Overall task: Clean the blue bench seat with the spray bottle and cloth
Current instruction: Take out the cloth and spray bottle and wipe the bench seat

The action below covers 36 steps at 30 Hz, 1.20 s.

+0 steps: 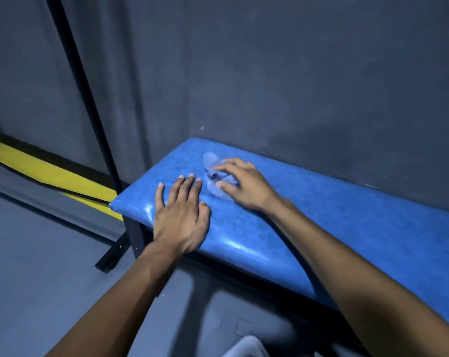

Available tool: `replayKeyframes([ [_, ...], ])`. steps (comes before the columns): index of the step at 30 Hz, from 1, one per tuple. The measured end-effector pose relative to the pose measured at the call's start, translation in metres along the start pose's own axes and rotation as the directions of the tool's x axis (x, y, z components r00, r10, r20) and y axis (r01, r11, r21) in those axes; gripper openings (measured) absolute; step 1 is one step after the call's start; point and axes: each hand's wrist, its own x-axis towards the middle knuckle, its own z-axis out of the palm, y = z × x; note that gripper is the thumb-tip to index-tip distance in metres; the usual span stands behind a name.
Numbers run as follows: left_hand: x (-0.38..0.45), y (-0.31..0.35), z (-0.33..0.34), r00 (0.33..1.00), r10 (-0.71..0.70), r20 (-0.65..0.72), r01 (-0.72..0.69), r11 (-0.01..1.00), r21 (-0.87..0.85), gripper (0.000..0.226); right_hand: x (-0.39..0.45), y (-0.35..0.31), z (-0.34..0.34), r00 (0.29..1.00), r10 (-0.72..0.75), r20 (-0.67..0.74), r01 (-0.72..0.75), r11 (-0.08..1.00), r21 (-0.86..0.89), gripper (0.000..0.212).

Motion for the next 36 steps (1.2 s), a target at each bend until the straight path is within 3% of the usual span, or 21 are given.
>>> replayKeyframes([
  [3,0.0,0.0,0.0,1.0,0.002,-0.003,-0.002,1.0,0.001,0.079,-0.071,-0.008,-0.024,0.986,-0.151,0.07,0.15,0.988,0.03,0.037],
  [5,-0.001,0.0,0.001,1.0,-0.004,-0.001,0.004,1.0,-0.013,0.078,-0.097,0.01,-0.043,0.99,-0.132,0.051,0.132,0.991,0.015,0.033],
  [8,-0.001,0.001,0.0,1.0,-0.007,0.0,0.007,1.0,-0.03,0.077,-0.076,0.058,-0.048,0.996,0.051,-0.071,-0.057,0.995,-0.086,0.035],
  [10,-0.001,0.001,0.0,1.0,-0.006,0.004,0.006,0.999,-0.037,0.077,-0.04,0.073,-0.035,0.959,0.236,-0.154,-0.254,0.961,-0.111,0.039],
  [13,0.0,0.0,0.0,1.0,-0.005,0.011,0.005,0.999,-0.036,0.077,0.006,0.05,-0.006,0.913,0.382,-0.144,-0.399,0.91,-0.111,0.039],
  [17,-0.002,-0.002,0.0,1.0,0.004,-0.003,-0.004,1.0,-0.016,0.079,-0.012,-0.002,-0.001,0.99,0.14,-0.007,-0.14,0.989,-0.052,0.043],
  [21,0.0,-0.002,-0.001,1.0,0.008,-0.009,-0.008,0.999,-0.034,0.078,-0.087,-0.014,-0.034,0.997,-0.048,0.059,0.047,0.999,0.014,0.033],
  [27,0.003,-0.005,0.0,0.999,0.001,0.037,0.0,1.0,-0.029,0.079,-0.191,0.031,-0.085,0.97,0.194,-0.145,-0.2,0.979,-0.026,0.032],
  [31,0.0,-0.001,-0.011,0.992,-0.001,0.127,0.001,1.0,0.004,0.081,-0.259,0.059,-0.129,0.958,0.267,-0.104,-0.28,0.949,-0.144,0.035],
  [36,-0.025,0.09,-0.015,0.933,0.298,0.203,-0.286,0.954,-0.086,0.09,-0.27,0.078,-0.14,0.974,0.223,-0.038,-0.226,0.964,-0.142,0.035],
])
